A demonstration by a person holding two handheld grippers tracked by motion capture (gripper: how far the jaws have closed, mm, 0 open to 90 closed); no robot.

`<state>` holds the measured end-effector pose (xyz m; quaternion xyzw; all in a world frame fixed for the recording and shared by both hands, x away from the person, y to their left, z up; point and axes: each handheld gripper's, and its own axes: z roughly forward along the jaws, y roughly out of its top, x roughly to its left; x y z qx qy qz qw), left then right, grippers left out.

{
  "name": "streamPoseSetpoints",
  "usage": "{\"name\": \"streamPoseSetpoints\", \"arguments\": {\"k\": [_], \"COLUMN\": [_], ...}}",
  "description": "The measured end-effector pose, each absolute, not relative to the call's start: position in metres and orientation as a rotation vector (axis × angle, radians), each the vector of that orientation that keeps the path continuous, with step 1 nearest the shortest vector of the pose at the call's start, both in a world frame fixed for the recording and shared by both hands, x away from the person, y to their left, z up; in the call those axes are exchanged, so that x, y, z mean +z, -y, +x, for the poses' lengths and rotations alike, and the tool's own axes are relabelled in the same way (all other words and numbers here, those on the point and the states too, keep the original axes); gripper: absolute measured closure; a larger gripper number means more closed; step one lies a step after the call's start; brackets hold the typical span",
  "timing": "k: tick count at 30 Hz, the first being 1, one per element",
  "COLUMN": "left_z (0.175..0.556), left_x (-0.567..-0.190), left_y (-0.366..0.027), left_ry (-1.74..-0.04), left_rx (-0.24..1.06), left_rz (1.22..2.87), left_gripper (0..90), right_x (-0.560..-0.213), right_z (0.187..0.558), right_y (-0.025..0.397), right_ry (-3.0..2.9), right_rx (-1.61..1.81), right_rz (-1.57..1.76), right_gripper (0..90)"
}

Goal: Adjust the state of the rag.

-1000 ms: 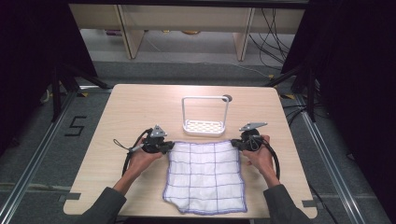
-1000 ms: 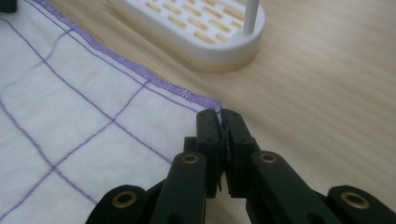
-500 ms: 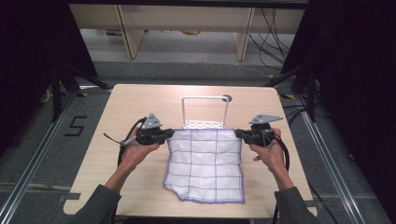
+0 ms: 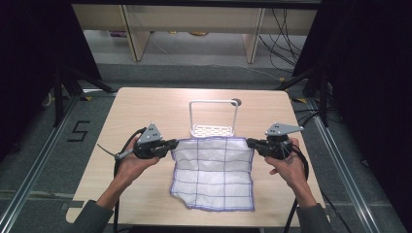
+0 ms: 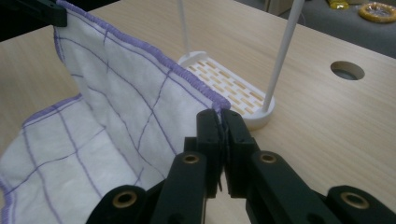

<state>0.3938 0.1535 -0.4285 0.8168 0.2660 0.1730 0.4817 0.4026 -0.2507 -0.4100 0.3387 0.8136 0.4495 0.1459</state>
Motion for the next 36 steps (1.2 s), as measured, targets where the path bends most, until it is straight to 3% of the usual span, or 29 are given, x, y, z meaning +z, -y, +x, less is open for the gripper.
{"name": "streamPoseSetpoints", "arguments": {"k": [17,31,33,34,36], "left_z": [0.319,0.309,0.308,0.309,0.308], "left_x": [-0.487,-0.502,-0.504,-0.505,-0.506], "left_y": [-0.157,-0.161,-0.161,-0.162,-0.164], "left_ry": [-0.508,-0.459,-0.476,-0.494,-0.533], "left_rx": [0.320,0.299,0.259,0.259,0.236], "left_rz": [2.125,2.206,2.222,2.224,2.206], "left_gripper": [85.1,83.2,79.6,73.0,68.5], "right_x": [-0.464,-0.484,-0.489,-0.490,-0.491], "right_z": [0.326,0.298,0.293,0.291,0.288], "right_y": [0.267,0.266,0.266,0.267,0.270], "right_ry": [-2.439,-2.512,-2.541,-2.539,-2.540], "right_rx": [1.350,1.294,1.297,1.284,1.288], "right_rz": [0.871,0.851,0.851,0.862,0.896], "right_gripper": [86.7,85.2,83.9,80.0,71.9]}}
